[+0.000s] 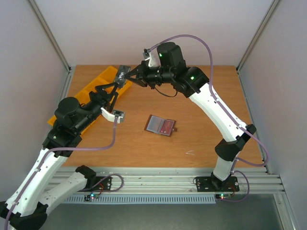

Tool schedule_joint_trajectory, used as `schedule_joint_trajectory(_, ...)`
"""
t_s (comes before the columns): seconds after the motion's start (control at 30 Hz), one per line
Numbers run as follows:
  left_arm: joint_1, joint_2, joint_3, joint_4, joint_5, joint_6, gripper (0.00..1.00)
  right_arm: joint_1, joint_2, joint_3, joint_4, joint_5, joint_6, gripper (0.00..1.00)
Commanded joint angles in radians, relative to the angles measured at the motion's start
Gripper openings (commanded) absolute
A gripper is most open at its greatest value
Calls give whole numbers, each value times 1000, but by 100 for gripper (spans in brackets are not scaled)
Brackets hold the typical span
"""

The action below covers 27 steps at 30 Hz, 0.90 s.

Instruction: Take the credit cards out of the card holder

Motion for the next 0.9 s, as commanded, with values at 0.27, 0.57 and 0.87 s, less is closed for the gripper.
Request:
schedule_joint_trajectory(0.27, -10, 122, 49, 186, -159, 45, 47, 7, 5, 49, 17, -80, -29, 1)
schedule_joint_trajectory(0.57, -33, 88, 65, 45, -200, 0, 0, -21, 21, 74, -14, -121, -78, 11)
schedule_joint_trajectory(0.87, -8, 351, 466, -683, -706, -426, 0, -217, -48, 80, -386, 119, -365, 99)
